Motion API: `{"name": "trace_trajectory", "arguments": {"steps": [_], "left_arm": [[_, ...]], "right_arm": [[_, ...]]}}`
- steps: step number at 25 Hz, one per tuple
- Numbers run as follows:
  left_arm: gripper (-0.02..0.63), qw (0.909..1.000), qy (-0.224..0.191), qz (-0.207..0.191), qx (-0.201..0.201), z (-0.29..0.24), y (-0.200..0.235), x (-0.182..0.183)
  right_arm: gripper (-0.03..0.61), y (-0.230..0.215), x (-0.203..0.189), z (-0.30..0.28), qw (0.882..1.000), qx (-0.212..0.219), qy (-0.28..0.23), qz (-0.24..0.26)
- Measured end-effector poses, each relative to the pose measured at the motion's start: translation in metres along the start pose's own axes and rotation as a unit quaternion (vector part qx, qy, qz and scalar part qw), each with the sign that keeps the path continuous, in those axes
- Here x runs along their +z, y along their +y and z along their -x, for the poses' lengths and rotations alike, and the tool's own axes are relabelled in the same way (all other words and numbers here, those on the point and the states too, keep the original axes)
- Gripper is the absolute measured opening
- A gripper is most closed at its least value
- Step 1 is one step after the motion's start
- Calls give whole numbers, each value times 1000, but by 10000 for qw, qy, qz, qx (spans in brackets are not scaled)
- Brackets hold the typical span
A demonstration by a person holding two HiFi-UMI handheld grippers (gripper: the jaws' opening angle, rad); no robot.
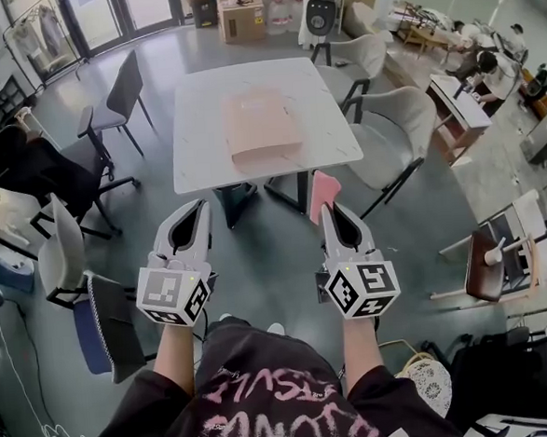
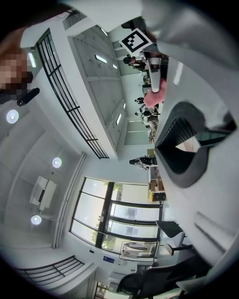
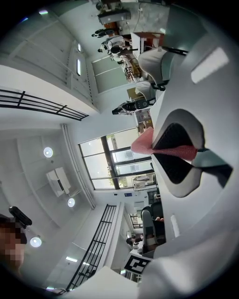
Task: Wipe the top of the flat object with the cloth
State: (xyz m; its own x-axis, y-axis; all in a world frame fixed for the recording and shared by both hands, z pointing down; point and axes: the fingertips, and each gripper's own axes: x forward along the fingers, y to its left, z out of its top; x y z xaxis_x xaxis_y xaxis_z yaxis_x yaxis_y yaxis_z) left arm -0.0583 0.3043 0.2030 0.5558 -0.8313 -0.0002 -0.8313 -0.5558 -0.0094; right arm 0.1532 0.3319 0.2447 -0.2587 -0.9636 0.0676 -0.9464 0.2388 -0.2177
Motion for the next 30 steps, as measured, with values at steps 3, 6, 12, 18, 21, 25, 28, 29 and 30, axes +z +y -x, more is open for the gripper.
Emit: {"name": "trace_trajectory", "arguments": {"steps": [3,6,12,18,21,25,28,29,30], "left_arm": [[0,10000,16,-12,-5,-9,-3,-1],[0,10000,-7,-3,-16,-18,-4,-1],[0,10000,-70,43,-28,-31,5,-6],[0,9999,-118,-38,-88,-47,20,-6],[0,9999,-103,-7,-121,-58,30,-9],[0,9999,-47,40,-159,-72,44,-16],[0,9998,63,93,-144,-81,57,-25],[0,9998,100,111,-128,-85,63,-28],[0,9998,130,131,-114,-88,68,-30]], "right_arm": [[38,-5,1,-3,10000,34,7,20],[38,-10,1,-8,10000,50,-17,-14],[38,-16,1,-22,10000,53,-45,32],[38,-16,0,-43,10000,-4,-79,35],[38,-17,-2,-55,10000,-41,-50,24],[38,-18,-4,-74,10000,-85,-9,18],[38,-19,-5,-88,9999,-120,51,3],[38,-19,-5,-93,9999,-134,66,1],[38,-19,-5,-98,9999,-146,79,-4]]}}
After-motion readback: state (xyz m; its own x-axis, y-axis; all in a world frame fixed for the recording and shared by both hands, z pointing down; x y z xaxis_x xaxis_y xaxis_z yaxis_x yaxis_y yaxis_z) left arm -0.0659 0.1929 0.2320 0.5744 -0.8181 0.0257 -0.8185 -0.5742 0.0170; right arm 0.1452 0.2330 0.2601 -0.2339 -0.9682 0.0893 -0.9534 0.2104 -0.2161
